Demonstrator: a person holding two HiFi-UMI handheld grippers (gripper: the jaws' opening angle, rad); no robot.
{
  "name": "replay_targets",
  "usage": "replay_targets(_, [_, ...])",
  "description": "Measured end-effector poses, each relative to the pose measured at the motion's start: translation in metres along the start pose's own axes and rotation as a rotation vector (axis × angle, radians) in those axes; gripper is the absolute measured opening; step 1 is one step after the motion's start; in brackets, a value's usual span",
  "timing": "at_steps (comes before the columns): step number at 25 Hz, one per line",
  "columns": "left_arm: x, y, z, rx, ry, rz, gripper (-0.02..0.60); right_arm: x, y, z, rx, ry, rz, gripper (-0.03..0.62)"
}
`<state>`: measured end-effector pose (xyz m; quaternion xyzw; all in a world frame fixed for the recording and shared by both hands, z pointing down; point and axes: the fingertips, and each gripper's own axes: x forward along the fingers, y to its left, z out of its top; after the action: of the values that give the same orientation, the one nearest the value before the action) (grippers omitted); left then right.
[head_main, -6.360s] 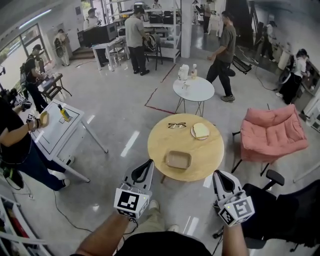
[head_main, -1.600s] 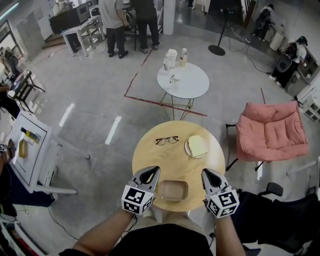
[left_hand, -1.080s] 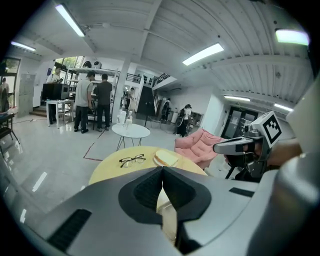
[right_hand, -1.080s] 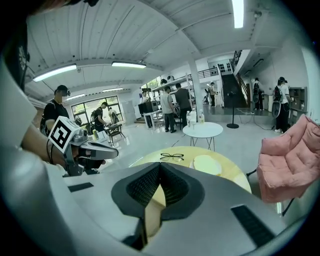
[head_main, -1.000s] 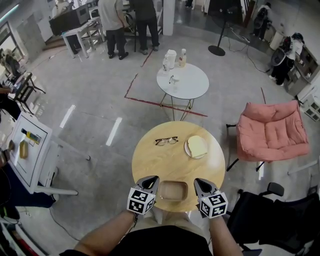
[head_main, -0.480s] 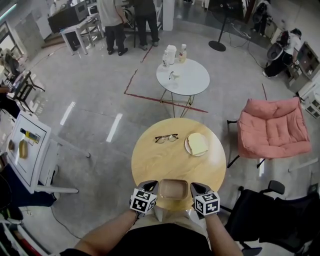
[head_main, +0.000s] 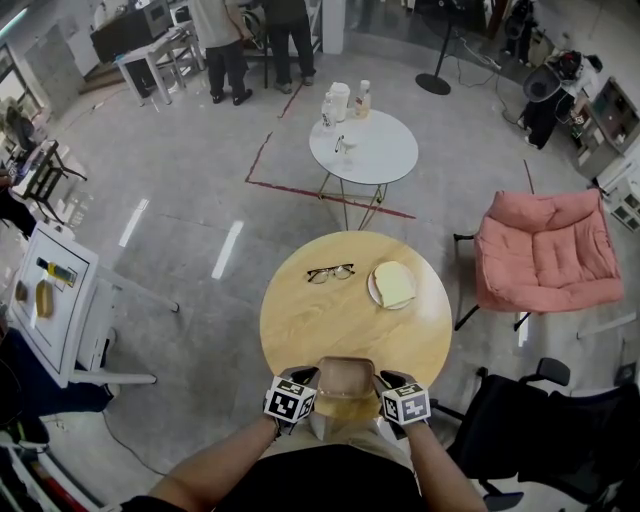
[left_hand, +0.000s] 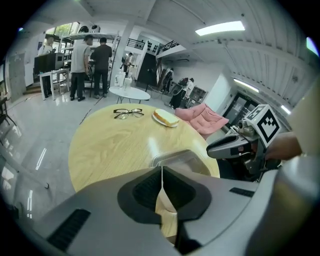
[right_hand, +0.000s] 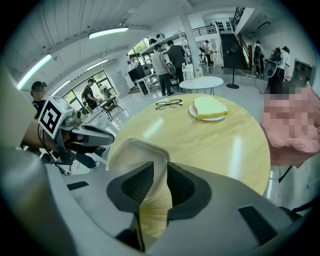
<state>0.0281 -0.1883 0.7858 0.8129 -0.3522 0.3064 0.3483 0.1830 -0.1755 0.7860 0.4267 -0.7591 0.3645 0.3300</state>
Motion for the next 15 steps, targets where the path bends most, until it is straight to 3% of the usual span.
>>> replay_targets(3, [0.008,0.000,-0.011,-0.023,0.036,-0.008,0.023,0.008,-0.006,-0.012,0.015,0.041,-0.013,0.099])
replay_targets(6, [0.014,-0.001,-0.020,-0.035,0.067,-0.013,0.092,0.013,-0.011,-0.021,0.035,0.071,-0.017,0.094])
replay_targets(15, [0.018,0.004,-0.027,-0.077,0.085,-0.008,0.121,0.019,-0.009,-0.021,0.075,0.096,0.034,0.083])
